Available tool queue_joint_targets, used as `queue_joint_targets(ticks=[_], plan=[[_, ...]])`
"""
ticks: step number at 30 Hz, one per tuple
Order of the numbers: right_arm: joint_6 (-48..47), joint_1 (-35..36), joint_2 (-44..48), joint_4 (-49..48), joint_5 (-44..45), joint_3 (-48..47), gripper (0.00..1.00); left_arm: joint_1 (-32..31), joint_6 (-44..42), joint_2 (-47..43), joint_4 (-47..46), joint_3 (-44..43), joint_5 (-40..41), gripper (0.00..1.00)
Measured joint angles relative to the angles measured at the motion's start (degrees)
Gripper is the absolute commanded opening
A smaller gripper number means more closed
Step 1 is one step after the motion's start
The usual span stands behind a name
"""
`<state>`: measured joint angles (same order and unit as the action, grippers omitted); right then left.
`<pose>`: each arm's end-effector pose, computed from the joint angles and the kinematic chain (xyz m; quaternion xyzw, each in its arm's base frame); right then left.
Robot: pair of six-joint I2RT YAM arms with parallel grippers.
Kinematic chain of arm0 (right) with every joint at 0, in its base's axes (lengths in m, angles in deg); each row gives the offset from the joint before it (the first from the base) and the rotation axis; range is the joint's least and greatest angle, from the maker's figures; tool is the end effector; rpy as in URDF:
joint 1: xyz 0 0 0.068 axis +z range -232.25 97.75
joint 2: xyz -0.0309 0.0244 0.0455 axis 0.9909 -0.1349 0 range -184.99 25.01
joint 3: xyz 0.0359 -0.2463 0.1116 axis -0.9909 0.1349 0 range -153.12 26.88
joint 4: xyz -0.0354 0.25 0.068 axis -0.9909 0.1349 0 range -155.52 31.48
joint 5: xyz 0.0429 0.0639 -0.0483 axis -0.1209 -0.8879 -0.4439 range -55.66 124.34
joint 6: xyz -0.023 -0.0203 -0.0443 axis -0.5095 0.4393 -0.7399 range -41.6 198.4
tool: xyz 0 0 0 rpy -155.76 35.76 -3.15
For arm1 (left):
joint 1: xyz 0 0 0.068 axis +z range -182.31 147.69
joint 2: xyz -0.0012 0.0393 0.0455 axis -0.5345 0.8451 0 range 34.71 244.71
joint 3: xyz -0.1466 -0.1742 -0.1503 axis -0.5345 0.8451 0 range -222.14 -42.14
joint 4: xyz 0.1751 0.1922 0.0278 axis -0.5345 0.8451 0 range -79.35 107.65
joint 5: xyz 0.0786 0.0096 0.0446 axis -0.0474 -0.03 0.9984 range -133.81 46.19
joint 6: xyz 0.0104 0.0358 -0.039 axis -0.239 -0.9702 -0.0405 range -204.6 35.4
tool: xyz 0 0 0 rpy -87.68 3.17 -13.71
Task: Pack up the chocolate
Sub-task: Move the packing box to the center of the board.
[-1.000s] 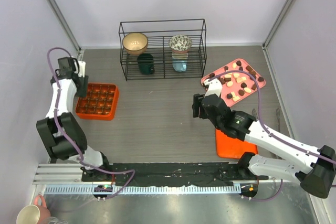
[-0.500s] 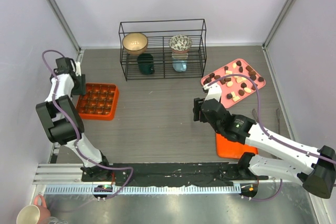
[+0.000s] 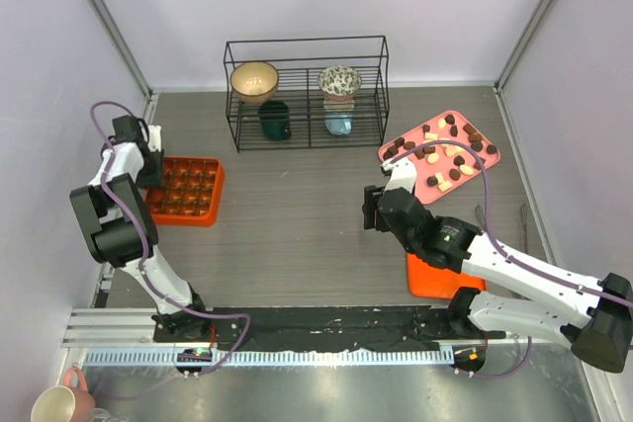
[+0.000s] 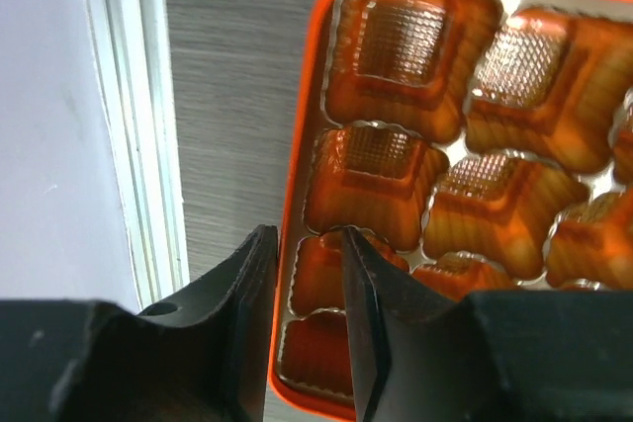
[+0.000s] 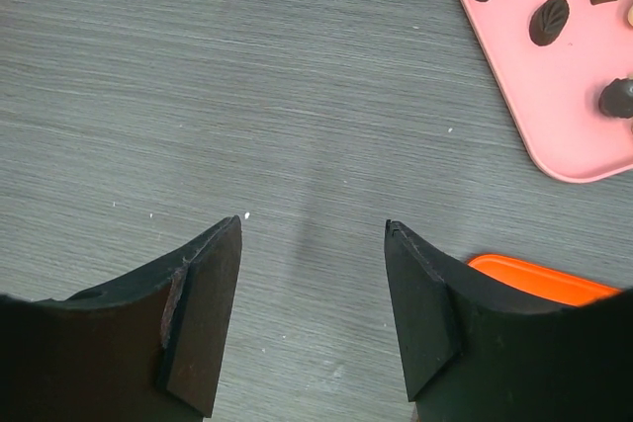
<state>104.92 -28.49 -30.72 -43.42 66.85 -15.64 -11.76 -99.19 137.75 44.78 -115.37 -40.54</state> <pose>0.1387 0.1568 0.2740 -0.0758 0.8590 0.0942 0.4974 0.3459 0.1318 0.2025 -0.0571 0.9722 0.0945 0.2064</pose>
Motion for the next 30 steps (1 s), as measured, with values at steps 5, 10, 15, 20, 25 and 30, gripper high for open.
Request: queue_joint_targets(ticks=[5,10,15,20,25,30], plan=[[0.2,0.2,0.0,0.0,0.0,0.0,0.64,-2.5,-1.1,-2.6,0.3,3.4,-0.1,0.38],[0.4,0.4,-0.5,-0.2,0.1,0.1,0.64,-9.1,-1.1,-5.2,3.7,6.6,-1.8,0.40],[0.4,0.5,-2.6,-0.8,0.1,0.1,0.64,-16.3,-0.9,-9.2,8.4,9.4,-3.6,0.42],[0.3,0.7,-6.6,-2.4,-0.2,0.1,0.64,-22.4,-0.6,-14.1,12.4,11.1,-5.0,0.44],[-0.6,1.2,-13.8,-5.9,-1.2,-0.6,0.65,-29.3,-0.3,-18.4,15.0,13.7,-6.4,0.46],[-2.8,1.3,-23.3,-10.8,-3.0,-5.0,0.65,-32.3,-0.4,-20.1,16.6,14.8,-7.9,0.46]])
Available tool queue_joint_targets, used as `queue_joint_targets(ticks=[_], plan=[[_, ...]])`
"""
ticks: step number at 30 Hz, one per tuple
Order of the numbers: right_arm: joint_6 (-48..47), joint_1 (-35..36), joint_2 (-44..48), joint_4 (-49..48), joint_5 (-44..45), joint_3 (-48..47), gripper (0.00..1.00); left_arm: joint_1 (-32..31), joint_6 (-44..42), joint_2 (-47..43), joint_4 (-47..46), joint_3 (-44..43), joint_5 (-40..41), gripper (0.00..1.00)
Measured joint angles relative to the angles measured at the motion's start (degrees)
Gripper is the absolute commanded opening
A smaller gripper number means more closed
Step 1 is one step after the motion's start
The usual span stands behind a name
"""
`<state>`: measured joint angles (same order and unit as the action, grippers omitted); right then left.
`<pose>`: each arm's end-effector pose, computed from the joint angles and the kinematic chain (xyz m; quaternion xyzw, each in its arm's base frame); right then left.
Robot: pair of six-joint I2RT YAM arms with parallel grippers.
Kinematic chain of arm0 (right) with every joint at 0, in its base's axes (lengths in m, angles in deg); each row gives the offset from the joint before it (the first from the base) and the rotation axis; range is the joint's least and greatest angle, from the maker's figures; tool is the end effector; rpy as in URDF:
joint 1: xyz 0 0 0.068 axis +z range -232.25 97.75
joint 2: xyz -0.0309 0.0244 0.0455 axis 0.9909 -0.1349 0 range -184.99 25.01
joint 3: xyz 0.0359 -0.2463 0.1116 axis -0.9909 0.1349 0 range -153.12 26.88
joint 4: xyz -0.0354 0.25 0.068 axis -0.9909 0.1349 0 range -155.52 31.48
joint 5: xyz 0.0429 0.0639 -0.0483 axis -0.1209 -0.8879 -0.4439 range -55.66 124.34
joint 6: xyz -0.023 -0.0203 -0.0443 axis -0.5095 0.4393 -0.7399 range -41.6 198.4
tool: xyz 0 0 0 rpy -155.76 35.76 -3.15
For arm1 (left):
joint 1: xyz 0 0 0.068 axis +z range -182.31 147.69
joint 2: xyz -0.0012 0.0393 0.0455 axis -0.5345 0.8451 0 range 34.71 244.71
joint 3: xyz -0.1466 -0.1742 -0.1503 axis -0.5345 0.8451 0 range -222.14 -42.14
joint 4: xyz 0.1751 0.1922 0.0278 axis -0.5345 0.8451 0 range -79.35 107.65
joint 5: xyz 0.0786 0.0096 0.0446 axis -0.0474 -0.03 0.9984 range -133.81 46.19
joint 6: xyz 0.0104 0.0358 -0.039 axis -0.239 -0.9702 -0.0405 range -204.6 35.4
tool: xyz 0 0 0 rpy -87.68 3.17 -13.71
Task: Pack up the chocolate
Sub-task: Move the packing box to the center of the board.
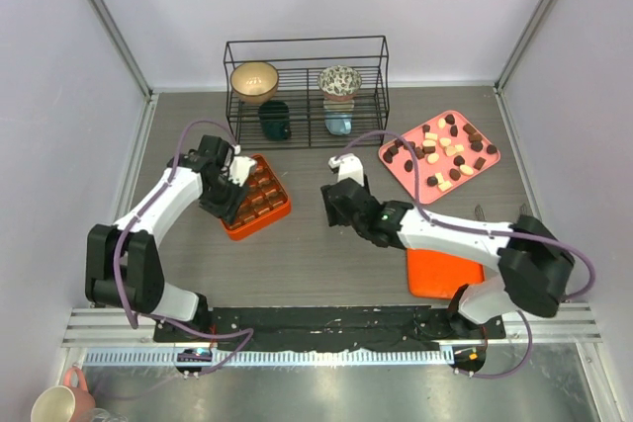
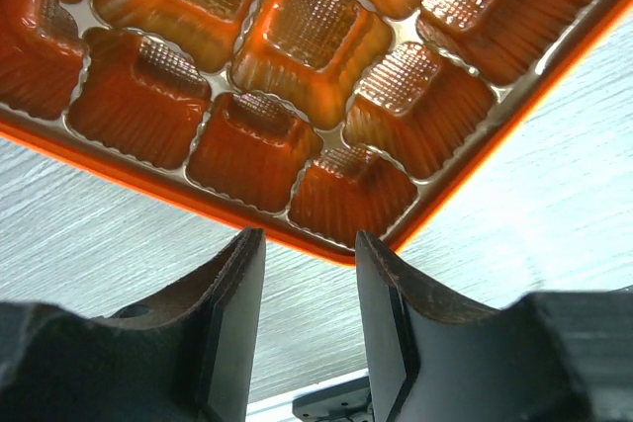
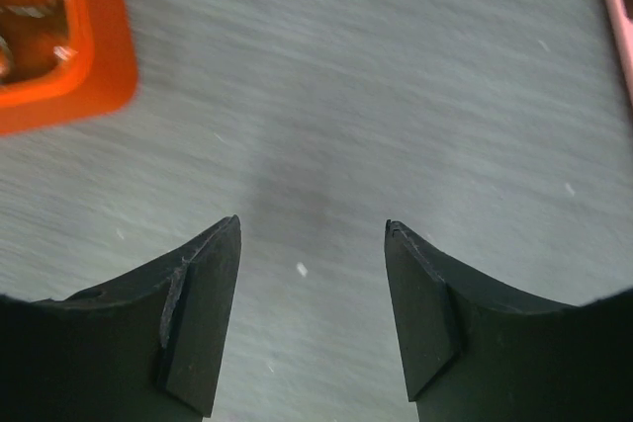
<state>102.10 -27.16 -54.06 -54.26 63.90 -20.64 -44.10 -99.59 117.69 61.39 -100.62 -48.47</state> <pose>0.1787 0.2254 0.2244 -0.1414 0.8807 0.0650 0.4475 0.2573 -0.0567 0.2226 0.2345 0.9628 -0.0367 0.1294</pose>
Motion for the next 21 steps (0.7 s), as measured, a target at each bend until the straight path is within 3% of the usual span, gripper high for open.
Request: queue_joint_targets(ticks=[5,10,17,21], plan=[[-3.0,0.0,-10.9,-6.4,-2.8,-8.6,0.67,0.0,0.0,-1.5,0.8,0.0,-1.2,0.47],[-5.5,0.0,-20.9,-11.6,-6.3,-17.7,0.68,1.3,0.2,-5.6,2.7,-0.6,-2.4,0.54],[-6.3,0.1,-29.7,-14.3,-10.4,-25.7,0.67,12.9,1.1,-8.6,5.7,-8.3,-8.1,0.59],[-6.0,0.1,-31.6,-14.3,-11.5,-26.3,0.60,16.6,1.1,-8.7,5.8,-8.1,-9.0,0.59]])
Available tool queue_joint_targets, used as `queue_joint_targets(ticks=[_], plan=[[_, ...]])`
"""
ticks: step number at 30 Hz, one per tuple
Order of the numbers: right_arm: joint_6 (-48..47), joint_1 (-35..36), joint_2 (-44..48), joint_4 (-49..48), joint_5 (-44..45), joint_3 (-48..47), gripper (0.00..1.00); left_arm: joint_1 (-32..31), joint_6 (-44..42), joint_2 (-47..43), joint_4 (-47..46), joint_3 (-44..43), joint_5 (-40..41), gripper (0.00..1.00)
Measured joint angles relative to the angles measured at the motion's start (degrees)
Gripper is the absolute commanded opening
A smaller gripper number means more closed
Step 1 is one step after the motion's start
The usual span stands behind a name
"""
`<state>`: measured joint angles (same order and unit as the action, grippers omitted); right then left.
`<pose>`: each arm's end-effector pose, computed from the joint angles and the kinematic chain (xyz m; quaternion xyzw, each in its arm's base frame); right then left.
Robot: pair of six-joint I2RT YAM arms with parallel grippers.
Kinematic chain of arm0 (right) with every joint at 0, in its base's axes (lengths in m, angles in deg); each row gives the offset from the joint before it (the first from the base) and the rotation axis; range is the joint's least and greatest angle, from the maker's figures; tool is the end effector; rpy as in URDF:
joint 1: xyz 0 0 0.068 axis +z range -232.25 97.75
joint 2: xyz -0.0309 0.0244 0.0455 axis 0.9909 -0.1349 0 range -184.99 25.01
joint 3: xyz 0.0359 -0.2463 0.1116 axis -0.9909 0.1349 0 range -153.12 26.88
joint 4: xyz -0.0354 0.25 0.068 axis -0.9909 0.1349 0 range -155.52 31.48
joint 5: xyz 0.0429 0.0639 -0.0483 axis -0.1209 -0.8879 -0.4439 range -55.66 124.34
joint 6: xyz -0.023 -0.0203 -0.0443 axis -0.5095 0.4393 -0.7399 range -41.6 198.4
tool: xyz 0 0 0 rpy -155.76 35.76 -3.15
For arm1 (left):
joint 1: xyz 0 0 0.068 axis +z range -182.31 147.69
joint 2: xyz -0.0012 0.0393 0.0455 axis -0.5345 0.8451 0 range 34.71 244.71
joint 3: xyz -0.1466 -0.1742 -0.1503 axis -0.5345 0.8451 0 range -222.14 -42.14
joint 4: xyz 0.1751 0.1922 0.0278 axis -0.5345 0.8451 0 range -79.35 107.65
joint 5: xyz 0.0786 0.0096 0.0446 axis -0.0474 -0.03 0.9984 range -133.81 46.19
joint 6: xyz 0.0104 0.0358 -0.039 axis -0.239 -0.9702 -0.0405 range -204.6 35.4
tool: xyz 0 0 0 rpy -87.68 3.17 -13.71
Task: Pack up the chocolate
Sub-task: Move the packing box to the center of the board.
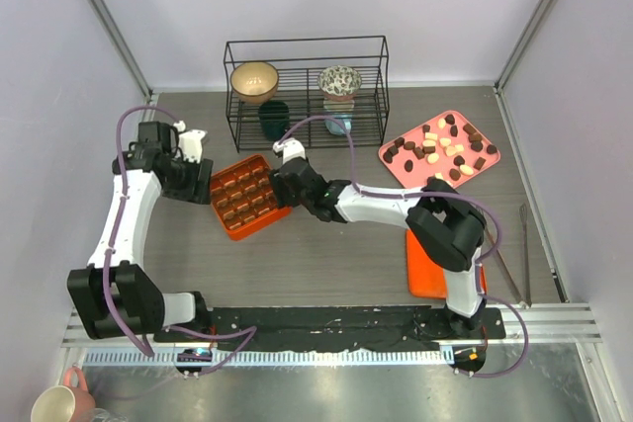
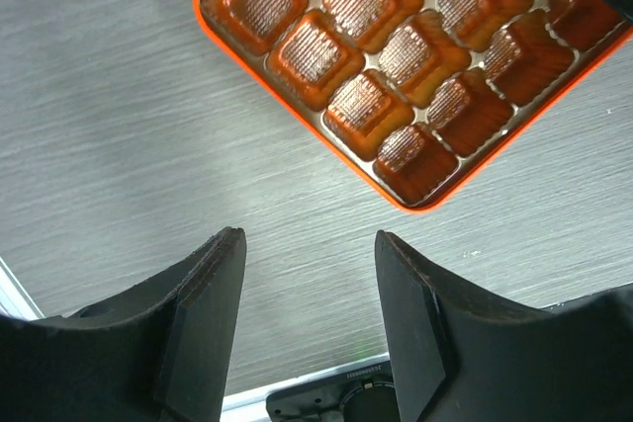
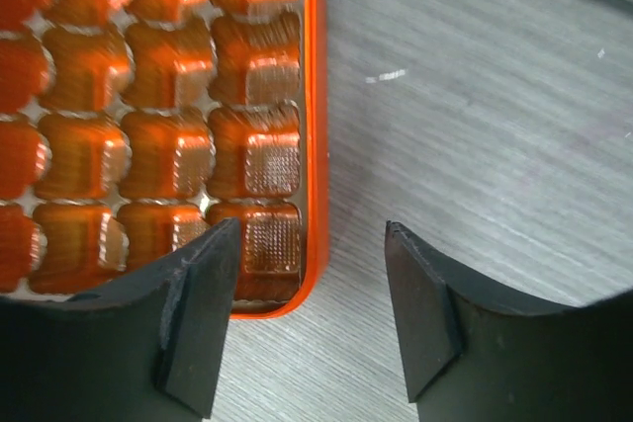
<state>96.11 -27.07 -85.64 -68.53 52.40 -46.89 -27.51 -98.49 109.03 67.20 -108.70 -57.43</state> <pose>0.2572 0.3505 0.2014 -0.2100 0.8490 0.1646 0.4561 0.2465 0.0123 0.2962 0.1030 0.9630 -0.0782 0.2366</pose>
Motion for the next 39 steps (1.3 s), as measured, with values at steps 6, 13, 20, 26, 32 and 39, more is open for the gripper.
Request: queue_joint_targets(ticks=[6,13,20,26,32,39], plan=[[0.7,0.0,-1.1,1.1,-0.5,0.3,0.39,1.7,0.0,0.0,-0.2,2.3,0.1,0.59],[3.1,0.0,1.2,-0.9,-0.9,5.2,0.29,2.1,0.0,-0.5,-1.1,3.3,1.9,0.58],[6.6,0.6,8.3,-0.2,0.3,13.7,0.21,2.1,-0.3,-2.8,-2.3,5.3,3.8,0.58],[10.7,5.1,15.0,6.2,6.0,19.0,0.10,2.1,-0.5,-4.1,-2.3,6.5,4.5,0.58],[19.6,12.2,20.5,16.6,12.9,22.2,0.04,2.1,-1.3,-4.7,-2.3,6.5,4.4,0.59],[34.2,13.8,25.7,27.1,17.4,25.2,0.10,0.8,-4.0,-4.7,0.0,6.8,1.6,0.59]])
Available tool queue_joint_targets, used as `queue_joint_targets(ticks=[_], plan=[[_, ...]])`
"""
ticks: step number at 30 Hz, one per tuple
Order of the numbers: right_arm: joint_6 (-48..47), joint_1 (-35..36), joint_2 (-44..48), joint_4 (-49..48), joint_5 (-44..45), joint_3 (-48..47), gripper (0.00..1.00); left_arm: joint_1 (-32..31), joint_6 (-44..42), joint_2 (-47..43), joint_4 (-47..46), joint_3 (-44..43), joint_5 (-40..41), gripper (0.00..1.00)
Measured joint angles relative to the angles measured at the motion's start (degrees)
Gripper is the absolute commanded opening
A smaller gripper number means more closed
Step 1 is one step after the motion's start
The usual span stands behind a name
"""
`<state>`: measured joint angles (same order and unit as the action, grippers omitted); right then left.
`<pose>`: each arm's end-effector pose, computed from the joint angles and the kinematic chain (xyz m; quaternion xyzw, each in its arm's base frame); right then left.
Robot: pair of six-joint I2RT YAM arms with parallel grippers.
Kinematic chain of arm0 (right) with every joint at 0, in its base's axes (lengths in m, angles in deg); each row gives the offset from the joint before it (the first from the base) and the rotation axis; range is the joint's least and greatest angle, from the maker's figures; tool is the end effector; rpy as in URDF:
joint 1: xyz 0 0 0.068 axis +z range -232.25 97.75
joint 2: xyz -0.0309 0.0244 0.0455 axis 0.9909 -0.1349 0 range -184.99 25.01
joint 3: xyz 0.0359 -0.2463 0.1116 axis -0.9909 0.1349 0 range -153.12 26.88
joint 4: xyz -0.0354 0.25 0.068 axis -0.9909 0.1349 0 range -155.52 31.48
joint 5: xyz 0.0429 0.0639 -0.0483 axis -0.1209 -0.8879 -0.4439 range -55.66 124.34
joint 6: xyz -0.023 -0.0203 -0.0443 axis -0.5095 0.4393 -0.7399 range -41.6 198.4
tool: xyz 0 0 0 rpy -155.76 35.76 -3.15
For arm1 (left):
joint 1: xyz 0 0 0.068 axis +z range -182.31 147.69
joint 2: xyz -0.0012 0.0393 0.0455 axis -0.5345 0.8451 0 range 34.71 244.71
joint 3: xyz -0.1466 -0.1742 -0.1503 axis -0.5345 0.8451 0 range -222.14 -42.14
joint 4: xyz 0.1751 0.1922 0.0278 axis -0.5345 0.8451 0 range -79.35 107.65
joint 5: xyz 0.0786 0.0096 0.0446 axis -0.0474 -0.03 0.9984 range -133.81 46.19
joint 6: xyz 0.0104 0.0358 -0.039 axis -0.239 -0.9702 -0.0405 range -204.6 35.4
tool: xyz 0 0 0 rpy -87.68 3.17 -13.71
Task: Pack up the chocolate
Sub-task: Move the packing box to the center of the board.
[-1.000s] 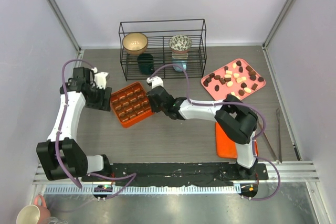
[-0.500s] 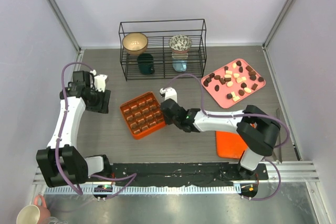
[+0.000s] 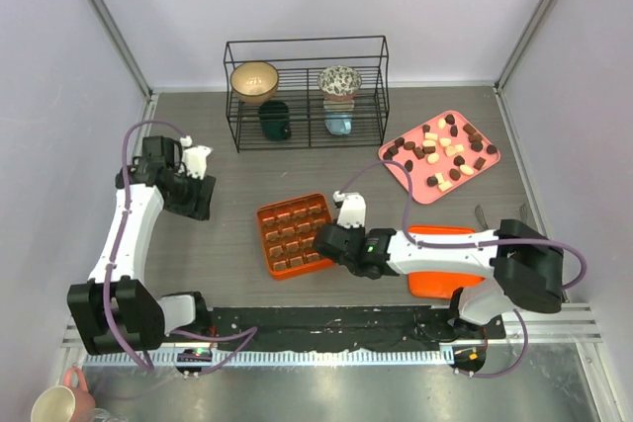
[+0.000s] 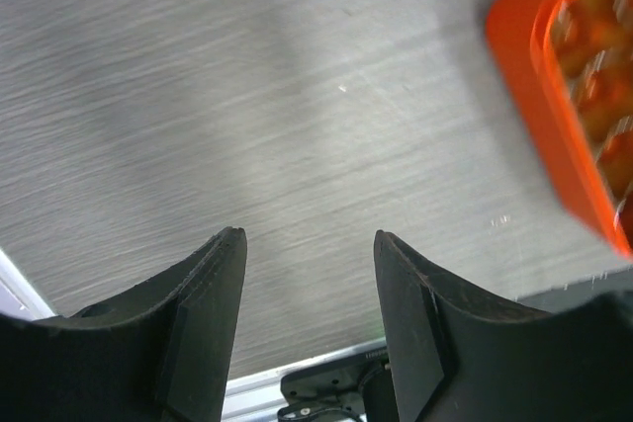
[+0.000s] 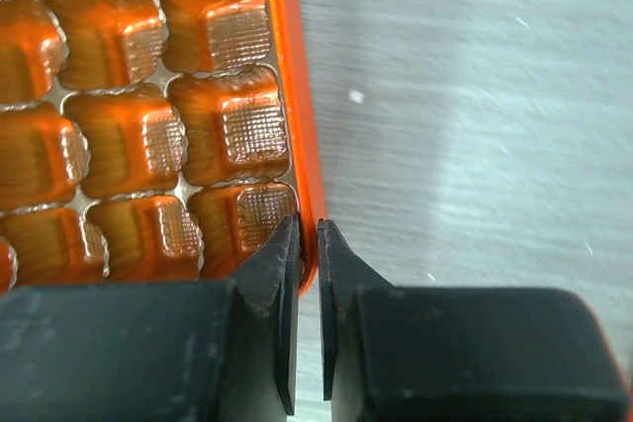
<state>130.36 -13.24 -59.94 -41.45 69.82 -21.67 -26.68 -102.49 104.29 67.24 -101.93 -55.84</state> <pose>0.1197 0.2544 0.1898 -0.0597 0.9223 0.0661 0.3760 0.2228 0.0145 0.2787 0.1253 0.9656 -0.0589 0.2202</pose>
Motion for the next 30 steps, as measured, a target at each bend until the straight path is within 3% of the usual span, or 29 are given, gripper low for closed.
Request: queue_joint_targets(ticks=[3,7,10,19,22,26,30], plan=[[4.5,0.2,2.4,2.7,0.4,1.6,0.14,-3.5,-1.8,0.0,1.3,1.2,0.1,0.59],[8.1,1.0,4.0,6.3,0.4,1.9,0.28,-12.8,-2.3,0.6,1.4,3.3,2.2,0.59],[8.7,3.5,5.6,8.6,0.2,1.8,0.29,-18.2,-2.0,3.2,0.9,3.2,3.1,0.59],[7.9,5.4,15.2,19.8,2.1,-3.4,0.39,-18.9,0.0,13.7,-3.6,-3.4,5.6,0.57],[2.5,-0.2,16.7,17.9,4.0,-5.9,0.38,-19.6,1.3,17.0,-5.7,-4.5,6.0,0.57],[-6.4,-12.5,14.9,6.9,2.8,-5.9,0.34,-20.8,2.6,18.6,-7.3,-5.0,6.0,0.57],[-13.6,-18.9,5.4,-3.7,1.2,-6.5,0.31,-21.3,2.8,18.3,-7.7,-5.2,6.0,0.58]])
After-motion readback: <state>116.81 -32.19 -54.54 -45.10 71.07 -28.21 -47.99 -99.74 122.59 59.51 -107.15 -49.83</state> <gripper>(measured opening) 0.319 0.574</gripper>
